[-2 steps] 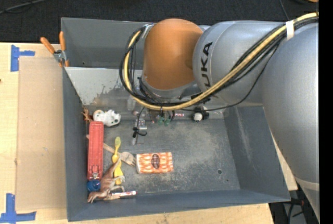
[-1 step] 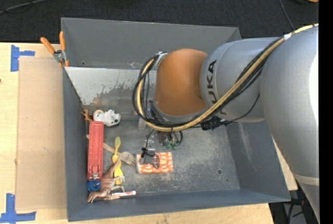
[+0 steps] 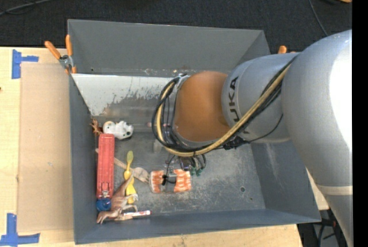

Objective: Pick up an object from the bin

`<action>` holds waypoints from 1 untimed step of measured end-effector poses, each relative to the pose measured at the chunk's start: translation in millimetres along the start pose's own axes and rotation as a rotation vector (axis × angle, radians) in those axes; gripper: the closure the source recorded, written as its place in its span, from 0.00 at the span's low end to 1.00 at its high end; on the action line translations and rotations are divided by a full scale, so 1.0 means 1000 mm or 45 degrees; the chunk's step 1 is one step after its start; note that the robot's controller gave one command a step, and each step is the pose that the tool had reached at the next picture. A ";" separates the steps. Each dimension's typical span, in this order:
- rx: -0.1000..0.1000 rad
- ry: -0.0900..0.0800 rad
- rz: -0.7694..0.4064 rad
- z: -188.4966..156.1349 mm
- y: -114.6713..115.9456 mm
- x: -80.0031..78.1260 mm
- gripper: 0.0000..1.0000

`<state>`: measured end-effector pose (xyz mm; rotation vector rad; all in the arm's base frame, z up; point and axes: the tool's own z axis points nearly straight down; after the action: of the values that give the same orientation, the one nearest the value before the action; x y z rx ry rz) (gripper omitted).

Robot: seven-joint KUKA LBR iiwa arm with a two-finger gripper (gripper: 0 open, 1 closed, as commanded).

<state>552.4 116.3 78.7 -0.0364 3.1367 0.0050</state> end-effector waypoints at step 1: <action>0.006 0.020 0.068 -0.022 -0.043 0.037 0.00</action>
Offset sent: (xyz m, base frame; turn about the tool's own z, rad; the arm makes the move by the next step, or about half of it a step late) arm -0.0391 -0.0354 -0.0087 -0.0025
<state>515.9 71.9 100.3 0.0481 3.1523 -0.0023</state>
